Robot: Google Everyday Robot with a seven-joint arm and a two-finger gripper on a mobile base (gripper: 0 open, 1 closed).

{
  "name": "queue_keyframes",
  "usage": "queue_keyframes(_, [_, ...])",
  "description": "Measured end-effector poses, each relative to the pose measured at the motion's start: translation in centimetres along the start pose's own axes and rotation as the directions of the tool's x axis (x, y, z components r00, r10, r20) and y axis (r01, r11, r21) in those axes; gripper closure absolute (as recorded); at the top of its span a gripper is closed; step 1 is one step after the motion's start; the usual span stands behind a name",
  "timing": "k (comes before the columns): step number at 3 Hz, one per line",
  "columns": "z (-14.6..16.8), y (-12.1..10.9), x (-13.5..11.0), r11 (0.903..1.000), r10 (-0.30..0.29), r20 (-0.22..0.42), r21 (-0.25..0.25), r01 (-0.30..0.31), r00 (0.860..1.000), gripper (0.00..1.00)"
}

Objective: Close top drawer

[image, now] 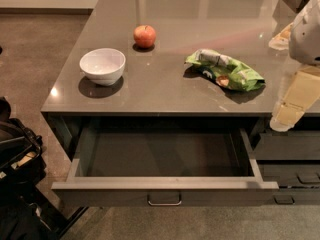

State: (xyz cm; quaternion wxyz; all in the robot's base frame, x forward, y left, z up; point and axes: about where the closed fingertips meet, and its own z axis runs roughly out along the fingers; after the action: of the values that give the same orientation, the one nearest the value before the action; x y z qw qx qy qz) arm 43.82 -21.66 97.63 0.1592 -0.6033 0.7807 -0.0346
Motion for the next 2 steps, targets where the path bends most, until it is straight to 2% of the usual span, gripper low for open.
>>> queue_keyframes(1, [0.0,0.0,0.0,1.0000,0.000,0.000,0.000,0.000,1.000,0.00])
queue_keyframes(2, [0.0,1.1,0.3,1.0000,0.001,0.027,0.005,-0.001,1.000,0.00])
